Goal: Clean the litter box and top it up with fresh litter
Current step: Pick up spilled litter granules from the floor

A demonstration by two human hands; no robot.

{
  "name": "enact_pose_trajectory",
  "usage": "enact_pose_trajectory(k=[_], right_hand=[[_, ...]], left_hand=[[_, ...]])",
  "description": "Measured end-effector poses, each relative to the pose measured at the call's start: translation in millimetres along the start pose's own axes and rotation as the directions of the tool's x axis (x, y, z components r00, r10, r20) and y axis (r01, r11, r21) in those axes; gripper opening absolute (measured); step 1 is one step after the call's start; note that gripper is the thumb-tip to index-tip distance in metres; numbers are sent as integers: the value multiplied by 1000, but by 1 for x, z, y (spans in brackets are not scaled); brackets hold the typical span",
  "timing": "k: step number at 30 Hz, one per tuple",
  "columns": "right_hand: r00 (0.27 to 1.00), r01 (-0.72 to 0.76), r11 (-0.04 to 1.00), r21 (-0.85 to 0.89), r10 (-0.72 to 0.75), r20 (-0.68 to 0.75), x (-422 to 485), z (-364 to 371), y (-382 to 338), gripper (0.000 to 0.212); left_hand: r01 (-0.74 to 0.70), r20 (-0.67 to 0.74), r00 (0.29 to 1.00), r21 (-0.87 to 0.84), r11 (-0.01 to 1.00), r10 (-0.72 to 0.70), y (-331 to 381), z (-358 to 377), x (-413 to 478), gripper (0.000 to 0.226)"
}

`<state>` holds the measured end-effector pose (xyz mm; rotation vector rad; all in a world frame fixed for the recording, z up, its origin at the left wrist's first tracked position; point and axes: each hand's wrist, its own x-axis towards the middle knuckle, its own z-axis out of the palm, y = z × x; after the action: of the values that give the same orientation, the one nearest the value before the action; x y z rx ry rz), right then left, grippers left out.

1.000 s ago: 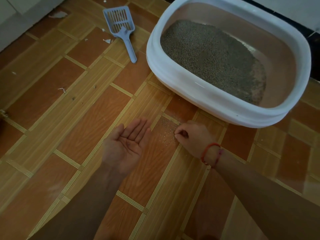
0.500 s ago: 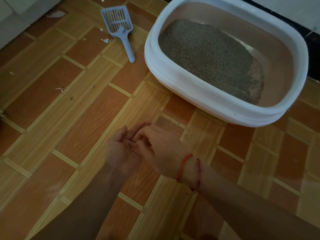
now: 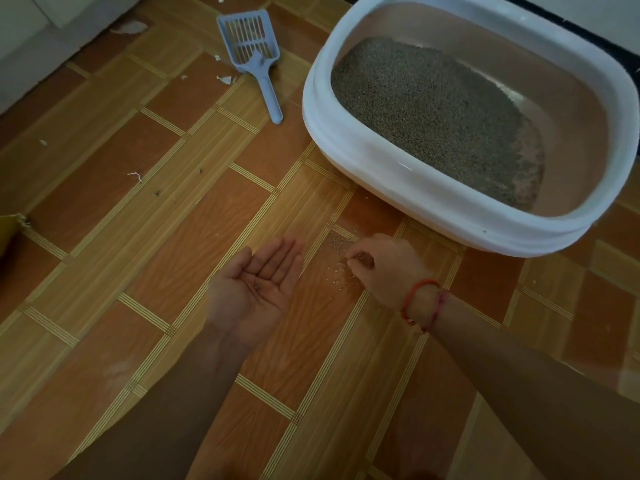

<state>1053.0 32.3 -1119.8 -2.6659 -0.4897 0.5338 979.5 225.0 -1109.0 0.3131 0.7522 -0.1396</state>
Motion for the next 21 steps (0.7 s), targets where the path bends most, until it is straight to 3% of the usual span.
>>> enact_pose_trajectory(k=[8, 21], right_hand=[[996, 84, 996, -25, -83, 35, 9, 7, -9, 17], [999, -3, 999, -35, 5, 37, 14, 19, -6, 13]], left_hand=[[-1, -10, 1000, 18, 1000, 1, 0, 1, 2, 54], [14, -19, 1000, 3, 1000, -14, -1, -2, 4, 56]])
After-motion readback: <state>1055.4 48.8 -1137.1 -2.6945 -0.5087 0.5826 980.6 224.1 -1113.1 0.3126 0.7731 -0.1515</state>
